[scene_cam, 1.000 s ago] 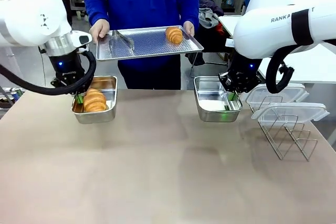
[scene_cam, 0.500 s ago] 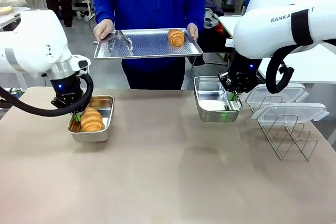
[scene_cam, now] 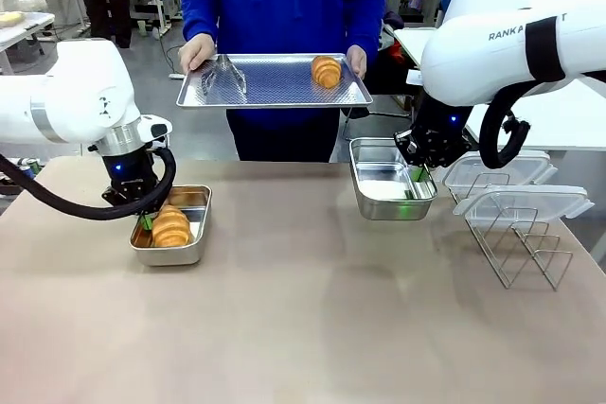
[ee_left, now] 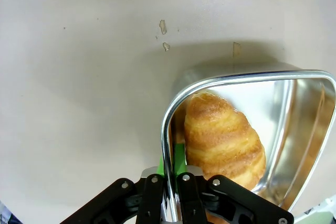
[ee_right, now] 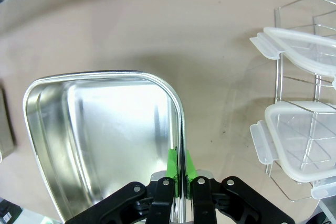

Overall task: Place the bread in airtight containers.
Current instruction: Once an object is inside an Airtight Container , place the container in the center of the table.

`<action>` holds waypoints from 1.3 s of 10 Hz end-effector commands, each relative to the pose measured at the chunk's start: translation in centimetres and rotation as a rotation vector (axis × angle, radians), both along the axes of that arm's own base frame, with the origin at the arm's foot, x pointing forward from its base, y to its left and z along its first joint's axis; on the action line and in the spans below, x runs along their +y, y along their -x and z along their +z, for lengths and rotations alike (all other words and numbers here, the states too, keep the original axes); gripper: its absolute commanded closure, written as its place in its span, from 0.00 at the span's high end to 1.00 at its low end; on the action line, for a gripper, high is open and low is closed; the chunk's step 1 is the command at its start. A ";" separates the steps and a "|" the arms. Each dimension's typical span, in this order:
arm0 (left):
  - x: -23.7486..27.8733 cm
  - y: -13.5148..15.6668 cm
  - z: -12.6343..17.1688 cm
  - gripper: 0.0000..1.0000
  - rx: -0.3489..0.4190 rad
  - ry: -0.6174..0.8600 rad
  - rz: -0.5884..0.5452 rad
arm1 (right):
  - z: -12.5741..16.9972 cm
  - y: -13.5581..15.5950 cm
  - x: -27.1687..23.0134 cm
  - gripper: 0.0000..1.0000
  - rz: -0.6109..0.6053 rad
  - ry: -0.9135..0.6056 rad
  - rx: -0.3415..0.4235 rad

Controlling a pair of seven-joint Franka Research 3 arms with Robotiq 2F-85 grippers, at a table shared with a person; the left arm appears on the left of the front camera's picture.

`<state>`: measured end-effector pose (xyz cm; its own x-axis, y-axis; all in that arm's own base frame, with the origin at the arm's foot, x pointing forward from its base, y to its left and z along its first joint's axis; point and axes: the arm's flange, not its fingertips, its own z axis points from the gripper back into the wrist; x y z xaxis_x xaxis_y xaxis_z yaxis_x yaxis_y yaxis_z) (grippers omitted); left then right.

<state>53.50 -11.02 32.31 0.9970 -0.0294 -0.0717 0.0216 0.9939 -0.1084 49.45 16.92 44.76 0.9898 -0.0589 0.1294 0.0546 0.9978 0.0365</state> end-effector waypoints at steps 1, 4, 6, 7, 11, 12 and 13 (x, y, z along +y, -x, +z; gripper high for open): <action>0.2 -0.3 0.8 0.60 -0.011 0.001 0.007 | 0.4 0.0 0.0 0.04 -0.001 -0.001 -0.010; -0.1 0.1 1.2 0.64 -0.011 0.002 -0.005 | 0.4 0.0 0.0 0.04 -0.001 -0.001 -0.010; 1.1 1.2 4.2 1.00 -0.059 -0.041 -0.049 | 0.4 0.0 0.0 0.04 -0.001 -0.001 -0.010; 2.6 2.1 6.6 1.00 -0.084 0.007 -0.148 | 0.4 0.0 0.0 0.04 -0.001 -0.001 -0.010; 8.0 8.2 15.6 1.00 -0.245 0.083 -0.723 | 0.4 0.0 0.0 0.04 -0.001 -0.001 -0.010; 10.2 10.1 16.6 1.00 -0.286 0.096 -0.872 | 0.4 0.0 0.0 0.04 -0.001 -0.001 -0.010; 12.7 11.7 17.3 1.00 -0.349 0.122 -0.983 | 0.4 0.0 0.0 0.04 -0.001 -0.001 -0.010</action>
<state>43.61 -1.15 50.44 0.6167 -0.7592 0.2081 0.7788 0.6269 -0.0209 49.44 16.93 44.79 0.9898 -0.0587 0.1299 0.0544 0.9979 0.0366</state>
